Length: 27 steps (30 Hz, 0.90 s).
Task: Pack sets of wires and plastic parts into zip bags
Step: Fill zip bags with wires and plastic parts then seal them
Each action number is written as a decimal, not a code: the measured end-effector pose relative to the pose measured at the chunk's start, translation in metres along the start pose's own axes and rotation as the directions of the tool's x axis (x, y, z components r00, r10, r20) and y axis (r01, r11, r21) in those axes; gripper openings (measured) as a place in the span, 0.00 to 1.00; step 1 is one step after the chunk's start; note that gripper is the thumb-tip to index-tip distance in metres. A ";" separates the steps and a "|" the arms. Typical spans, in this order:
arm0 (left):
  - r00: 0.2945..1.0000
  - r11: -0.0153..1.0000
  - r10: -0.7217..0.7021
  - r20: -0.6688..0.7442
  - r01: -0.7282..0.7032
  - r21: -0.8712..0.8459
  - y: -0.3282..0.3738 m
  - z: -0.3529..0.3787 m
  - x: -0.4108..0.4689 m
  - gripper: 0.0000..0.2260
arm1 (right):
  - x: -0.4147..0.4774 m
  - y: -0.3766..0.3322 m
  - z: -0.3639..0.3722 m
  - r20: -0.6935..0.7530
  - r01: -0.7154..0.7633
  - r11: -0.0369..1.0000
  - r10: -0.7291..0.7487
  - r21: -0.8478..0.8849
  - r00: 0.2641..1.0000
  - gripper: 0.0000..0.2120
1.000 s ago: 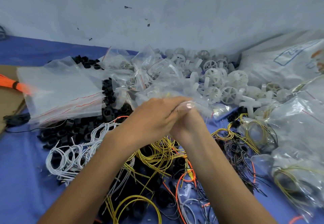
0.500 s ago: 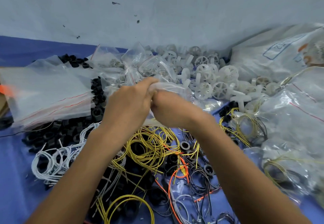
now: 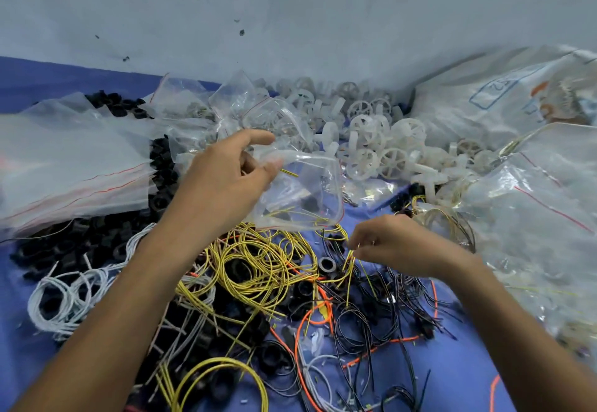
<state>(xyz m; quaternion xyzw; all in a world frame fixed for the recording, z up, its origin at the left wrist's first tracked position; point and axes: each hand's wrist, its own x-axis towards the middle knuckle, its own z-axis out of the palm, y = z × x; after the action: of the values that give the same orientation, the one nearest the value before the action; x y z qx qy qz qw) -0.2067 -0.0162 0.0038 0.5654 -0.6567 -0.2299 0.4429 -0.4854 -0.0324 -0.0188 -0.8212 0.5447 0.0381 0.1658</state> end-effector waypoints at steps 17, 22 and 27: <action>1.000 0.999 -0.003 -0.005 0.003 -0.040 0.000 -0.003 0.001 0.13 | -0.032 -0.028 0.011 0.130 -0.004 0.980 0.030 -0.198 0.991 0.18; 0.999 0.999 0.005 0.044 -0.003 -0.048 0.003 -0.003 -0.001 0.16 | -0.054 -0.040 0.029 0.127 -0.016 0.926 0.069 -0.378 0.989 0.18; 0.992 0.998 0.031 0.120 -0.024 -0.062 0.005 0.000 -0.004 0.16 | -0.069 -0.040 0.013 -0.100 -0.109 0.944 0.081 -0.311 0.992 0.05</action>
<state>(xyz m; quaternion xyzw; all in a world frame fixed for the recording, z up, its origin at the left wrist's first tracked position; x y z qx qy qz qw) -0.2099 -0.0110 0.0068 0.5277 -0.6830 -0.2774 0.4221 -0.4758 0.0463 -0.0052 -0.8108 0.5771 0.0973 0.0067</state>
